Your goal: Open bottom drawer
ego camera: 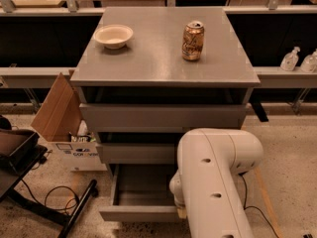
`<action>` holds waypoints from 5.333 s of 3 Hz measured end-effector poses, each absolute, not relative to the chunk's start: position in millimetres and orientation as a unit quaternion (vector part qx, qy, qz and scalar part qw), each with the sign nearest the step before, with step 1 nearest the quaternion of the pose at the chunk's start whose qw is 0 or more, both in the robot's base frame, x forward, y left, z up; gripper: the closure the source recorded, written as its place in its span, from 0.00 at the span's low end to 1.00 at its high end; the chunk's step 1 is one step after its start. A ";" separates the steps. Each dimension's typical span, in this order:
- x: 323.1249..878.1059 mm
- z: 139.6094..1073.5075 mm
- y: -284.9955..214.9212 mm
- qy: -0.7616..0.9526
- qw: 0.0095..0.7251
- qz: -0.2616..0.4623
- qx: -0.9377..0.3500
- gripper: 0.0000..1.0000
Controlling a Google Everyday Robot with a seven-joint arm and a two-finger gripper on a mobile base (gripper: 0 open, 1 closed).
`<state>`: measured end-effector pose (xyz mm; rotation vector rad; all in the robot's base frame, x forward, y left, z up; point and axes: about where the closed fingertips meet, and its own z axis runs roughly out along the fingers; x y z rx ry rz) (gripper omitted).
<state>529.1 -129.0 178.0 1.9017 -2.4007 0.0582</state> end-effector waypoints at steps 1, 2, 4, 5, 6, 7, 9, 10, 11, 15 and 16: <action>529.1 178.1 -129.0 -0.783 0.039 0.019 0.620 1.00; 486.9 189.9 -135.1 -0.797 0.079 -0.002 0.599 1.00; 473.1 189.0 -137.8 -0.797 0.092 -0.007 0.597 0.51; 473.1 189.0 -137.9 -0.797 0.092 -0.007 0.597 0.28; 471.8 188.9 -139.5 -0.797 0.093 -0.007 0.597 0.00; 473.3 192.0 -142.5 -0.798 0.091 -0.004 0.595 0.00; 482.8 246.1 -149.4 -0.798 0.071 0.059 0.596 0.41; 495.6 272.9 -159.1 -0.798 0.054 0.087 0.594 0.64; 522.1 269.2 -197.1 -0.796 0.007 0.091 0.598 0.95; 564.3 154.0 -229.1 -0.779 -0.072 0.036 0.621 1.00; 534.2 142.2 -233.2 -0.799 -0.046 0.014 0.599 1.00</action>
Offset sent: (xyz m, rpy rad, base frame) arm -0.1363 -0.0162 0.0477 -0.0592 0.2789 -0.1789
